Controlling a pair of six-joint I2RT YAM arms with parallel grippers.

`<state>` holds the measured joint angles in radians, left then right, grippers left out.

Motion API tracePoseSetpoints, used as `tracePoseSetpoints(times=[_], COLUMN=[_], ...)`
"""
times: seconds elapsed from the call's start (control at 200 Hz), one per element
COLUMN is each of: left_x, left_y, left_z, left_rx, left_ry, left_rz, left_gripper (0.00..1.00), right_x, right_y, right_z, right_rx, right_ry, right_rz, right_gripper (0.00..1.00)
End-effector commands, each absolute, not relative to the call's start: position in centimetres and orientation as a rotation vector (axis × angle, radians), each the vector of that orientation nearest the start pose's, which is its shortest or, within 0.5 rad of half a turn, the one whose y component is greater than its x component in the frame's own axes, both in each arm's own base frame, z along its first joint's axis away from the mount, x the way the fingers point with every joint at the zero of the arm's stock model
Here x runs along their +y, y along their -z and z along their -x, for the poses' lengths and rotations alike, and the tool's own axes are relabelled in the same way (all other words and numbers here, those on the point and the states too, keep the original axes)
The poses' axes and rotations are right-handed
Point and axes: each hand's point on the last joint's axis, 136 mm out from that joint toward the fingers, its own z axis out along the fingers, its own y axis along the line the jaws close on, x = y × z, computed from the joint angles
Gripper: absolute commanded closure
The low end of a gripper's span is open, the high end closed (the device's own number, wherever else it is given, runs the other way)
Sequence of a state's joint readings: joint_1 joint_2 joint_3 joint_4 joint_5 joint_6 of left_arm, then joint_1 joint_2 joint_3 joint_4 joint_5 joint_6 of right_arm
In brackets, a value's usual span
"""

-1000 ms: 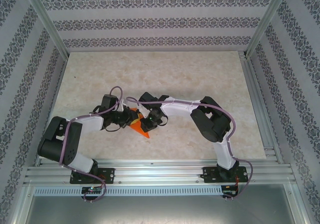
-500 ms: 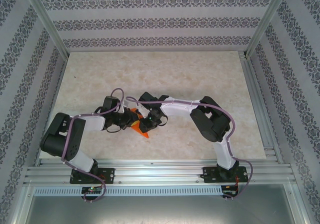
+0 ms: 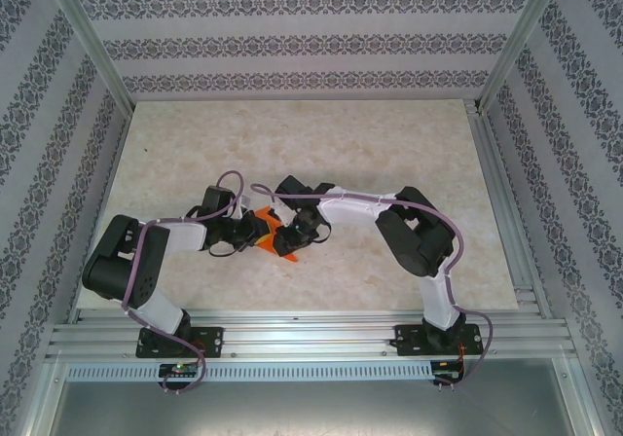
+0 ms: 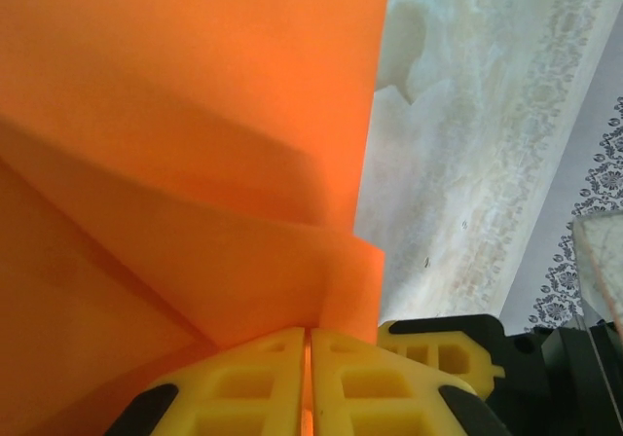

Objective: Fold a paper plane with a square sheet of paper (fold left side to right side)
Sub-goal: Fourth fold the wing at the center of the table.

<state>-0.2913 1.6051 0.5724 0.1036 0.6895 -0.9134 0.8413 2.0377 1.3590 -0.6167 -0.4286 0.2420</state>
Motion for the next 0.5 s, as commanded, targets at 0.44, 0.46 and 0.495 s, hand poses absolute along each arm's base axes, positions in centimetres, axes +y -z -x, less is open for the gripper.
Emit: tracePoseSetpoints(times=[0.44, 0.46, 0.495], left_x=[-20.4, -20.4, -20.3], left_y=[-3.3, -3.3, -3.3], left_z=[-29.2, -29.2, -29.1], left_rx=[2.678, 2.680, 2.682], left_ry=[1.269, 1.269, 1.269], left_rz=[0.458, 0.459, 0.462], left_gripper=[0.91, 0.91, 0.91], right_x=[35.3, 35.3, 35.3], right_y=[-6.3, -6.0, -5.7], right_z=[-23.7, -23.6, -23.5], right_rx=[2.797, 2.804, 2.813], right_ry=[-0.915, -0.911, -0.910], right_rz=[0.838, 0.836, 0.834], right_gripper=[0.68, 0.69, 0.70])
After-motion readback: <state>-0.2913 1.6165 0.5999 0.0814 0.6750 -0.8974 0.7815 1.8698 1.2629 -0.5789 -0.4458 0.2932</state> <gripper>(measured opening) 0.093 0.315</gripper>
